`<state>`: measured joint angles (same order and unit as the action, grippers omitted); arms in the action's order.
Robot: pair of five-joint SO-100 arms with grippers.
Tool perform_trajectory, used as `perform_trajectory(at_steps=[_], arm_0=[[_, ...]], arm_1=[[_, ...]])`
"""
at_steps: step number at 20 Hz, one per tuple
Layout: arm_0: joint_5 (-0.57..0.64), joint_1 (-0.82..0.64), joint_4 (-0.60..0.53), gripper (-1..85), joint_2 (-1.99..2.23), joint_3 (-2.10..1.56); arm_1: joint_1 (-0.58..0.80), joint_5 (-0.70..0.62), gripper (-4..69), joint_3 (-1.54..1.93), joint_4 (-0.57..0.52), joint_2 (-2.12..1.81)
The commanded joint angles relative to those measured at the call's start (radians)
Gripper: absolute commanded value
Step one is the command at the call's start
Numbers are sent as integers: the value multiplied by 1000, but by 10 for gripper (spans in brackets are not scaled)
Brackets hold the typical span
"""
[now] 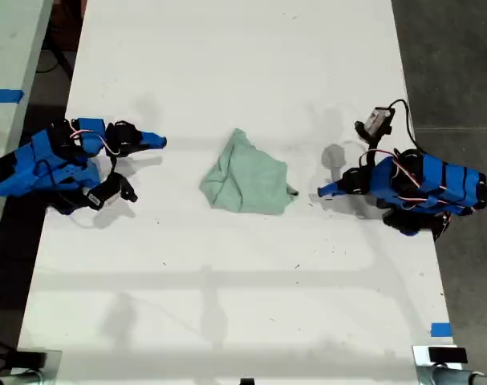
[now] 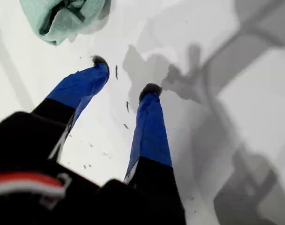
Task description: Fold t shirt
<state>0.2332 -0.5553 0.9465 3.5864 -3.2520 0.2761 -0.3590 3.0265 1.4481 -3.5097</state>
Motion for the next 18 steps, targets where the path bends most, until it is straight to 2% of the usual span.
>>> perform_trajectory(at_steps=[1,3,6,7,18], arm_0=[[32,-83,64,17,-5,-43],[32,-112,64,26,-5,-43],[32,-127,64,29,-5,-43],[32,-127,64,29,-5,-43],[32,-101,64,35,-5,-43]], arm_1=[[103,-140,167,43,-40,0],[115,-196,164,46,-43,0],[114,-469,144,52,-54,0],[114,-492,135,55,-61,0],[117,-492,73,57,-61,0]])
